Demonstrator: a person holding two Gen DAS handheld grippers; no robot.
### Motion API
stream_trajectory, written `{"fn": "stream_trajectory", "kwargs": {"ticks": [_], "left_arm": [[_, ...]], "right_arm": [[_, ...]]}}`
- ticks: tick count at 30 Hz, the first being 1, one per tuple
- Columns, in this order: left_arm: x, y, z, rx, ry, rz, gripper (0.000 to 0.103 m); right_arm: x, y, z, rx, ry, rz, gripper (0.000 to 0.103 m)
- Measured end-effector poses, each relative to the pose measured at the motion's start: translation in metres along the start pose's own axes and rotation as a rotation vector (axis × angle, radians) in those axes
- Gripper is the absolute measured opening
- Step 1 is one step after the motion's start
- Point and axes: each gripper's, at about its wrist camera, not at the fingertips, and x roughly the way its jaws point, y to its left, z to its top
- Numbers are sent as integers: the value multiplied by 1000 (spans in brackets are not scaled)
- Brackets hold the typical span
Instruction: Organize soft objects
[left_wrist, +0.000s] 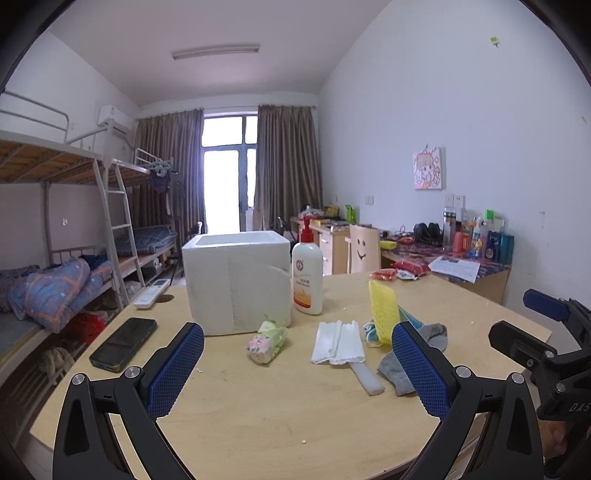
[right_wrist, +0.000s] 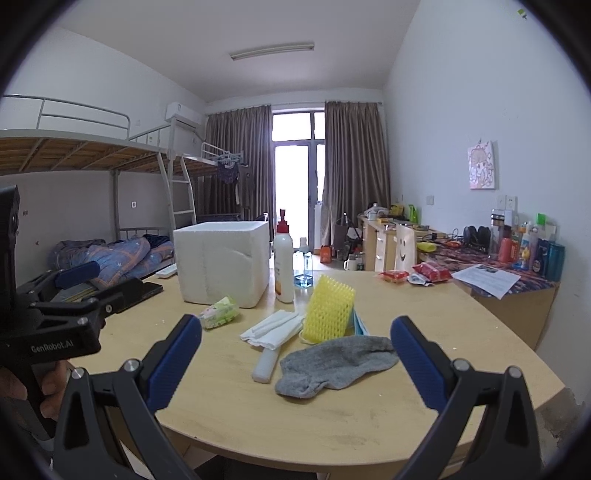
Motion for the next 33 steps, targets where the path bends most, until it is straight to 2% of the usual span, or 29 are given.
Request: {"fn": "stream_trajectory", "kwargs": {"ticks": [10,16,23,29,33], "left_arm": [[33,12,8,-7,46,-6,102],[61,17,7,-16,121,-25,102],[90,23,8,-23,184,-28,102],[106,26,11,-19,201,-14,102],[118,26,9,-11,225,-18,102]], "right_arm": [[35,-9,6,29,44,33,103],[62,-17,4,49,131,62,103],[81,-22,2,38,179,39,103],[90,-31,0,72,184,71,103],[97,-31,-2,58,208,24,103]]}}
